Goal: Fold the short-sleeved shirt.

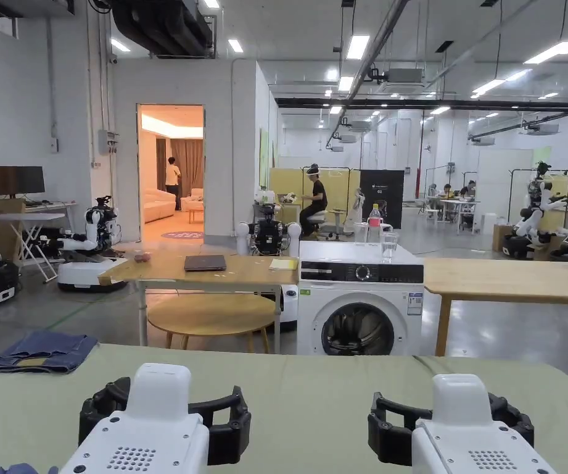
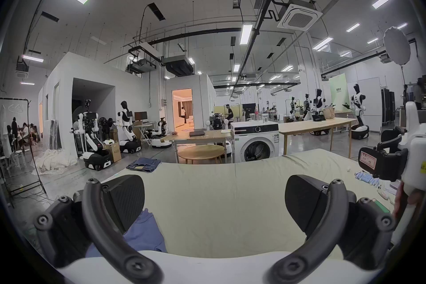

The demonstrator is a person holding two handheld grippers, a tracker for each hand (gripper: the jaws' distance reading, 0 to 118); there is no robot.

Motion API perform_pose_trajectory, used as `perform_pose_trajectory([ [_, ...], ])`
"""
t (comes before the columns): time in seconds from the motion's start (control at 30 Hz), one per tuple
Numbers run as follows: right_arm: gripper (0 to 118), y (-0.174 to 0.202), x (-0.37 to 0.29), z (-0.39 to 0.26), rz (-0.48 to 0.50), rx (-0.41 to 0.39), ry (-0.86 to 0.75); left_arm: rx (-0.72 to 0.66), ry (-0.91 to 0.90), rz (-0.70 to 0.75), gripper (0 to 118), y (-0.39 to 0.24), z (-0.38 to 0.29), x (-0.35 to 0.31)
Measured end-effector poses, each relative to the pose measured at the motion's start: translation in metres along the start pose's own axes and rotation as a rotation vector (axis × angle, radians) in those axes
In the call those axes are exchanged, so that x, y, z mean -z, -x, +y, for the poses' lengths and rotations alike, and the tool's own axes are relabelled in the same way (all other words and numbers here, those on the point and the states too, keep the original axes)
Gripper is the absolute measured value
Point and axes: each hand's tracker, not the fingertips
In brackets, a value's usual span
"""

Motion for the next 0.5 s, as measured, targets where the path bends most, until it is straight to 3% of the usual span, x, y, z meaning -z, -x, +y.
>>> perform_pose_trajectory([
  [0.4, 118, 0.0014, 0.0001, -0.0020, -0.004, -0.013, 0.000, 0.017, 0.000, 0.010, 118, -0.0002, -0.0019, -0.0027],
  [0.5, 118, -0.0009, -0.0006, -0.0017, 0.038, 0.023, 0.004, 0.021, -0.001, -0.002, 118, -0.0004, -0.0016, -0.0030],
])
